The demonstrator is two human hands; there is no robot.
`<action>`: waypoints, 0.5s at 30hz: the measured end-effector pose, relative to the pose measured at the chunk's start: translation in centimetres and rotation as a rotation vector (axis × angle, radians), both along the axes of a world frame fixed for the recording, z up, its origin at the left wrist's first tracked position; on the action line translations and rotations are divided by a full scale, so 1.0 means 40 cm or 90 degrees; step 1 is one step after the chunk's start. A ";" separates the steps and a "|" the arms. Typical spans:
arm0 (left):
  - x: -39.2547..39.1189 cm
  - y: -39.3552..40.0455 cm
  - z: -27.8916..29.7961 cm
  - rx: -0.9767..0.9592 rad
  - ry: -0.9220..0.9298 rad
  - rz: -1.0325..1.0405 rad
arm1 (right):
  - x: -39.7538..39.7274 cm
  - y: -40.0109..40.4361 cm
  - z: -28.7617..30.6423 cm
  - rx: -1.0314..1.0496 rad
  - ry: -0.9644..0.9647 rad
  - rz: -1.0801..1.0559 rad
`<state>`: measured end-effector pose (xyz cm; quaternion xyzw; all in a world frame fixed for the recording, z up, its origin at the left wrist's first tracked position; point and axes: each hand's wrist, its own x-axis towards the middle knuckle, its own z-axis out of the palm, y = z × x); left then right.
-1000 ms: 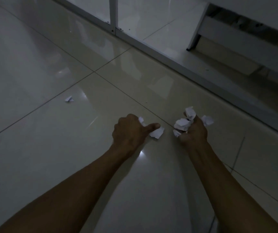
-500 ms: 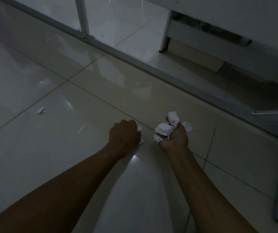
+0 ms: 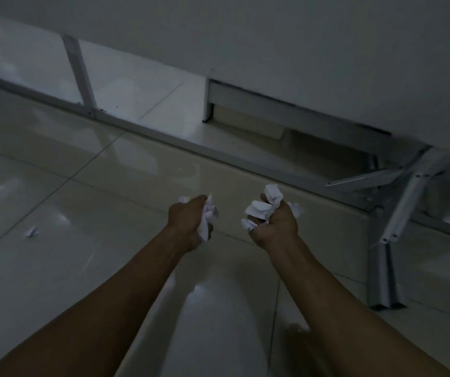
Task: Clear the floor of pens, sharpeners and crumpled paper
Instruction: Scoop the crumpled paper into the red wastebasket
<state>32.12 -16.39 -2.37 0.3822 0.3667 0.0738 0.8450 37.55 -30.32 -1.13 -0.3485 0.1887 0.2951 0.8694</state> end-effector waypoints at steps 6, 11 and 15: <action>0.110 -0.091 0.215 -0.077 -0.088 -0.092 | 0.046 -0.125 0.186 -0.013 -0.028 -0.117; 0.183 -0.231 0.375 -0.073 -0.132 -0.131 | 0.093 -0.258 0.336 -0.042 -0.063 -0.163; 0.236 -0.431 0.479 -0.023 -0.171 -0.140 | 0.126 -0.435 0.465 -0.094 -0.109 -0.135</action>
